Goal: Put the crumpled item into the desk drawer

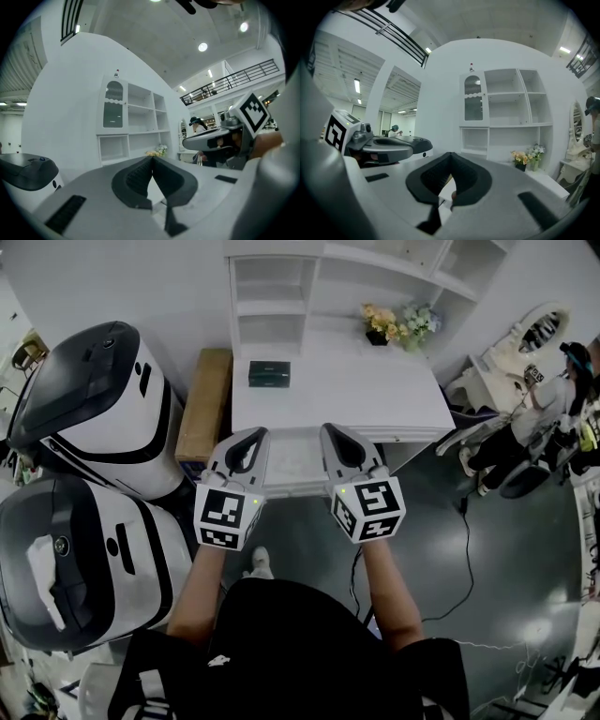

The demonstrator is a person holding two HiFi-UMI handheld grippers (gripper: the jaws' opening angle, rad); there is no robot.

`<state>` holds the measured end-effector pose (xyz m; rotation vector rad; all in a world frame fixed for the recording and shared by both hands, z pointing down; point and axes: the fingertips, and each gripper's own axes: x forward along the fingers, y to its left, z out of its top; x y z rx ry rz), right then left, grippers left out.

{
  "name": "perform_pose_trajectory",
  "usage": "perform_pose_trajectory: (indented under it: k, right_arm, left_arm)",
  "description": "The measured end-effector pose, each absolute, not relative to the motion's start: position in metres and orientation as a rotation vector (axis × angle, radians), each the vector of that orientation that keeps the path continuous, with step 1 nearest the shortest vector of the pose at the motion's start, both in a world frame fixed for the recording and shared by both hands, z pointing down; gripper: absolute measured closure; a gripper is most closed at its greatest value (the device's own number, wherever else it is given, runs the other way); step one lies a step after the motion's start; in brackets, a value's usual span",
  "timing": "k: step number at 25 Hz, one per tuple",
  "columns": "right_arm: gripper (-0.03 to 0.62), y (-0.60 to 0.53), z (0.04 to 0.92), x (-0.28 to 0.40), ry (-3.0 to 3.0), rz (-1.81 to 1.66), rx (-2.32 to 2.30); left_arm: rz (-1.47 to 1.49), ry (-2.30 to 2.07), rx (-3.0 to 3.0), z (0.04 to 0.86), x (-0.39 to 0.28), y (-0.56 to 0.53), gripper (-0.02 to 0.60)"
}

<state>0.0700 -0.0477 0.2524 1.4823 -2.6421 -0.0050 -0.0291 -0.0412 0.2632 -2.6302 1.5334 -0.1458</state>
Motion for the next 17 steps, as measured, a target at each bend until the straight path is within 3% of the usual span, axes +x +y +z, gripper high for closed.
perform_pose_trajectory:
  k: [17]
  right_arm:
    - [0.599, -0.017, 0.253, 0.077, -2.648, -0.026, 1.471]
  left_arm:
    - [-0.148, 1.546, -2.613, 0.26, -0.022, -0.006, 0.575]
